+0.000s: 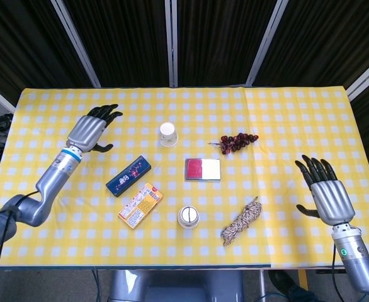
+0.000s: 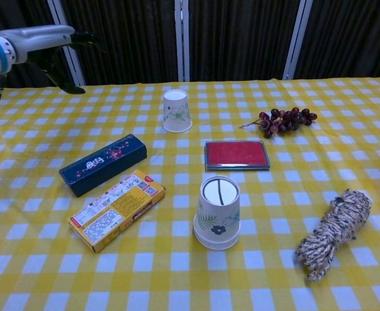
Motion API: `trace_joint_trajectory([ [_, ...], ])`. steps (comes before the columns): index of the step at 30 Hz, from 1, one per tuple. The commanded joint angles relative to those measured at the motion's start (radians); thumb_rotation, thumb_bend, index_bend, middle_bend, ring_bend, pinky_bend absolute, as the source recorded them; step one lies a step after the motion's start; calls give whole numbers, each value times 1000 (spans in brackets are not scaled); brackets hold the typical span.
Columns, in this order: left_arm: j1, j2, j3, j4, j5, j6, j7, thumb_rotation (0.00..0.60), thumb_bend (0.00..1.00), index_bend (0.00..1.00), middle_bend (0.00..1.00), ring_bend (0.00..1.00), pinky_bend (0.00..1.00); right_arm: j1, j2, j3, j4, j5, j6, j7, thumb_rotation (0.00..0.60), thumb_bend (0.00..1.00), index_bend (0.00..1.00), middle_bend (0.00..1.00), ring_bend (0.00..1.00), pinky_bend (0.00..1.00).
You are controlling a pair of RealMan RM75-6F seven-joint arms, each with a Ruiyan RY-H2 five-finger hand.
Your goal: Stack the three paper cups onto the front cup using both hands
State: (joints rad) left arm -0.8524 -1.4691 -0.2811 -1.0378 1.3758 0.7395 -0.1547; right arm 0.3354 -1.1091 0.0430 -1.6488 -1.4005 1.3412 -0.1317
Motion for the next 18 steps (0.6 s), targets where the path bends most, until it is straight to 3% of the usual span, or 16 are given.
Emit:
trace_joint_trajectory([
  [1,-116,-135,-7,171,6,-87,-68,600,278,147,13,48,68,4,-6,9,18,20,-21,5,600,0,0,0,0,0],
  [9,-298,-348,19,508,52,-187,-226,600,363,153,18,48,74,4,-21,37,58,70,-53,-2,600,0,0,0,0,0],
  [18,-383,-453,67,662,91,-237,-381,600,363,153,18,48,80,-2,-24,52,71,83,-59,-1,600,0,0,0,0,0],
])
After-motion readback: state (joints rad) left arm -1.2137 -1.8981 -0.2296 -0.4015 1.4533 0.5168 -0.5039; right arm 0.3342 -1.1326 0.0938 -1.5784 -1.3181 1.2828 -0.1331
